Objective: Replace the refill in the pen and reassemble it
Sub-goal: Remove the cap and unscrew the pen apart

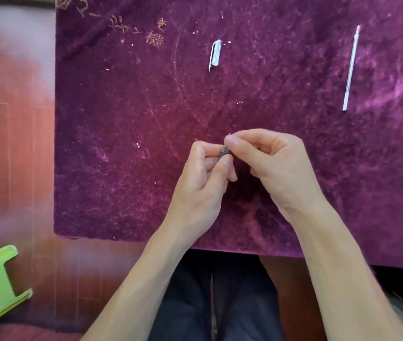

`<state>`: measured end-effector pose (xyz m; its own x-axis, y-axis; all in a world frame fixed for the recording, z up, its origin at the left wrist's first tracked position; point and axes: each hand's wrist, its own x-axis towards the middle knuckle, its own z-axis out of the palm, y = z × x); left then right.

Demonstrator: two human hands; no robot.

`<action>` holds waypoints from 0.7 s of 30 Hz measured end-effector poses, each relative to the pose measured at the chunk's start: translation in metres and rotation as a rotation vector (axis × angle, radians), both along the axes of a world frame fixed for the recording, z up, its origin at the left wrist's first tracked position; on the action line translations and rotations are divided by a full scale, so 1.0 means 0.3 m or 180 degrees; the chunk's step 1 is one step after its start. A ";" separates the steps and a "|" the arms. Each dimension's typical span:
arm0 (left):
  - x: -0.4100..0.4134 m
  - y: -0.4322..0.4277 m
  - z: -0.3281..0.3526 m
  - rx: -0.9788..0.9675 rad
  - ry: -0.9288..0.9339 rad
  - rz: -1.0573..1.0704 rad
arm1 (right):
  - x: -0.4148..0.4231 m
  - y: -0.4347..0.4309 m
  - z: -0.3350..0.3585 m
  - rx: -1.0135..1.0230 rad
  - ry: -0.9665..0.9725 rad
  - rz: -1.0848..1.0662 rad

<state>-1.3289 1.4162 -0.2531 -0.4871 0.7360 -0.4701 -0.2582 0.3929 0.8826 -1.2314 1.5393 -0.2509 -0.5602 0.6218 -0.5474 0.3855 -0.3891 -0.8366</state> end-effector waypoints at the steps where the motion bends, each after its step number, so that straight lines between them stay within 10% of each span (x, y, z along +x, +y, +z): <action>1: 0.002 0.000 0.005 0.0017 0.0053 0.0002 | 0.006 0.007 -0.001 0.0006 -0.0003 0.0037; 21: 0.077 -0.002 0.028 -0.0079 0.0264 0.0289 | 0.083 -0.042 -0.014 -0.0173 0.0267 -0.0345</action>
<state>-1.3059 1.4157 -0.2447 -0.5891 0.6758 -0.4430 -0.2203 0.3932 0.8927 -1.2065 1.5267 -0.2550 -0.5365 0.6517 -0.5361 0.2685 -0.4704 -0.8406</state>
